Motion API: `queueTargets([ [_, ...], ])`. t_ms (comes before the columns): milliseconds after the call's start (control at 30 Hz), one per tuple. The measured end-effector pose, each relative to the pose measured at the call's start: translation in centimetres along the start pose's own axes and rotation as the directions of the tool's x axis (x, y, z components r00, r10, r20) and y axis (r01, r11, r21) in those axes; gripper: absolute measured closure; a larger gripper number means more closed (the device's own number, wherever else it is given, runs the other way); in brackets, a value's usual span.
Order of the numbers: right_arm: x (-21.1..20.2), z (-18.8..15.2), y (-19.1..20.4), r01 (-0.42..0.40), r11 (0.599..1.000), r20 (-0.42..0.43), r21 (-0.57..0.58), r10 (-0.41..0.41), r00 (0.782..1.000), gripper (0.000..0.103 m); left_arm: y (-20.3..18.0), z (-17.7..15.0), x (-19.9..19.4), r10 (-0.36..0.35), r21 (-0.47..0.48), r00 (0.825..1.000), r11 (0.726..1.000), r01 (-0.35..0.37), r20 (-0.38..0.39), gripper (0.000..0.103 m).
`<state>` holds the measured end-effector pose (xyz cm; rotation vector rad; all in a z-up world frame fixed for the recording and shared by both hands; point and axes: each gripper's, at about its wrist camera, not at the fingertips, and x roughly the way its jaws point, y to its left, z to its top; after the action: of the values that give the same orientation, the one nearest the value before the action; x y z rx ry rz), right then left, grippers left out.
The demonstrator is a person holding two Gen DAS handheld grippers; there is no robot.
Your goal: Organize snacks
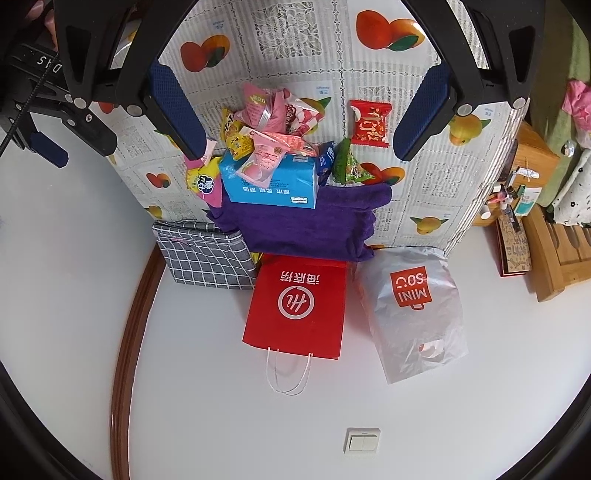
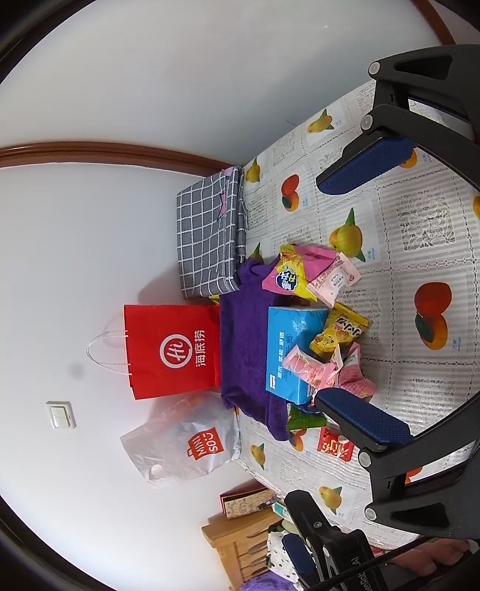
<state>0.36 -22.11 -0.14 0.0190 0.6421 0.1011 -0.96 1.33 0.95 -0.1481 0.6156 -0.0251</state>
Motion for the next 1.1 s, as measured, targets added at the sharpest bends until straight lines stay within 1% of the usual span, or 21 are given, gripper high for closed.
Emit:
queueTargets([
  [167,0.0,0.0,-0.1,-0.002,1.0,-0.003,0.0,0.002,1.0,0.0,0.1,-0.1,0.1,-0.01,0.0,1.0,1.0,0.01,-0.003,0.001],
  [467,0.1,-0.2,0.2,-0.008,1.0,-0.002,-0.002,0.008,1.0,0.0,0.3,-0.1,0.5,0.003,0.014,1.0,1.0,-0.003,-0.004,0.001],
  [633,0.7,-0.3,0.3,-0.008,1.0,-0.009,0.004,0.008,1.0,0.0,0.6,-0.1,1.1,-0.005,0.012,1.0,1.0,0.005,-0.007,0.001],
  [767,1.4,-0.3,0.4,-0.018,1.0,-0.019,0.004,0.018,1.0,0.0,0.8,0.0,1.9,0.001,0.02,1.0,1.0,0.0,-0.014,0.001],
  [900,2.3,-0.2,0.5,-0.014,1.0,-0.026,-0.008,0.014,1.0,0.0,1.1,0.2,3.1,0.029,0.022,0.999,0.999,-0.028,-0.022,0.001],
  [1100,4.8,-0.2,-0.4,-0.026,1.0,-0.062,-0.015,0.025,0.998,0.0,2.1,0.0,6.0,0.046,0.01,0.997,0.999,-0.045,-0.057,0.001],
])
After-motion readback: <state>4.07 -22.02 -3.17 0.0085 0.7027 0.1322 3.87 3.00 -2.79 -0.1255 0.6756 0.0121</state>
